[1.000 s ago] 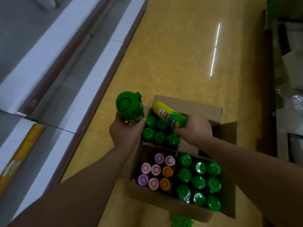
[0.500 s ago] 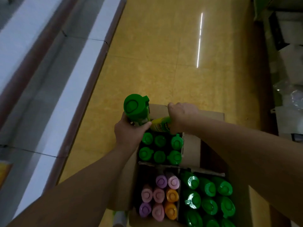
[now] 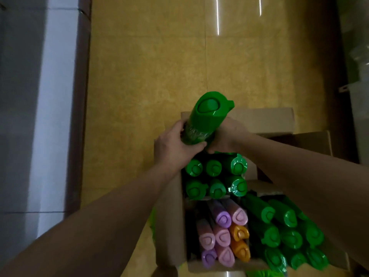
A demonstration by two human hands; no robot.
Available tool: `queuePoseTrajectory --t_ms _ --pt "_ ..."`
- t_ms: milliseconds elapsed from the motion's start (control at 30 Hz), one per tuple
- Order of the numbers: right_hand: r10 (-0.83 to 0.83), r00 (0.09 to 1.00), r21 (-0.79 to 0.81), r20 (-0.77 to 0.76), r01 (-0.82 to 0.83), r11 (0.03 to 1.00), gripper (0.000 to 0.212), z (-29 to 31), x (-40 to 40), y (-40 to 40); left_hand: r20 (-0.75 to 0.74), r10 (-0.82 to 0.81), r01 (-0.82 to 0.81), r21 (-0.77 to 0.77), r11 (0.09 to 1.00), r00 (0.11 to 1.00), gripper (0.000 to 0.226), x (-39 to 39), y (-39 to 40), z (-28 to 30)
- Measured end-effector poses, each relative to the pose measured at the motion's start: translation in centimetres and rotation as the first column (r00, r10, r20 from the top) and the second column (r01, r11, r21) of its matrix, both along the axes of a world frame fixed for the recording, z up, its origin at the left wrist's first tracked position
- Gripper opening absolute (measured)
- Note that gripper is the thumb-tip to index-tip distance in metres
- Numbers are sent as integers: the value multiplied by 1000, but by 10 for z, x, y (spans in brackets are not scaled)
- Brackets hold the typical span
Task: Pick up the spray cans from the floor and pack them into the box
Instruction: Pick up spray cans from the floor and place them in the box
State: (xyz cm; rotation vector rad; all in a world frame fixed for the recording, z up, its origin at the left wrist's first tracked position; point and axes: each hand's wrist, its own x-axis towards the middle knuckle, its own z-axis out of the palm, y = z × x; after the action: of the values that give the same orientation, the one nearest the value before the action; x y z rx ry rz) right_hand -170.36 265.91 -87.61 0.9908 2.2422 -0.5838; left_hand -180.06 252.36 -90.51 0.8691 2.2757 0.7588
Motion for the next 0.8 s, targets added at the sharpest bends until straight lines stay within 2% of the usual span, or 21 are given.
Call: queuePoseTrajectory --t_ms 100,233,433,600,700,800 --pt "-51 999 -2 14 51 999 61 -9 0 -6 15 -34 34 -25 999 999 72 -1 -2 -2" --pt "-52 995 8 86 52 999 49 -8 0 -12 57 -31 32 -10 999 998 66 1 -11 0" --pt "-217 976 2 27 217 976 53 -18 6 -12 82 -73 74 -4 997 994 72 -1 3 -5" --pt "-79 994 13 69 79 997 40 -17 19 -15 63 -75 75 0 997 995 66 14 -9 -14" --pt "-37 999 15 10 37 999 21 -18 20 -21 100 -140 141 -5 990 985 71 13 -18 -28" --pt "-18 1000 39 -16 19 999 25 -29 20 -23 129 -179 186 -47 981 975 80 10 -15 -39"
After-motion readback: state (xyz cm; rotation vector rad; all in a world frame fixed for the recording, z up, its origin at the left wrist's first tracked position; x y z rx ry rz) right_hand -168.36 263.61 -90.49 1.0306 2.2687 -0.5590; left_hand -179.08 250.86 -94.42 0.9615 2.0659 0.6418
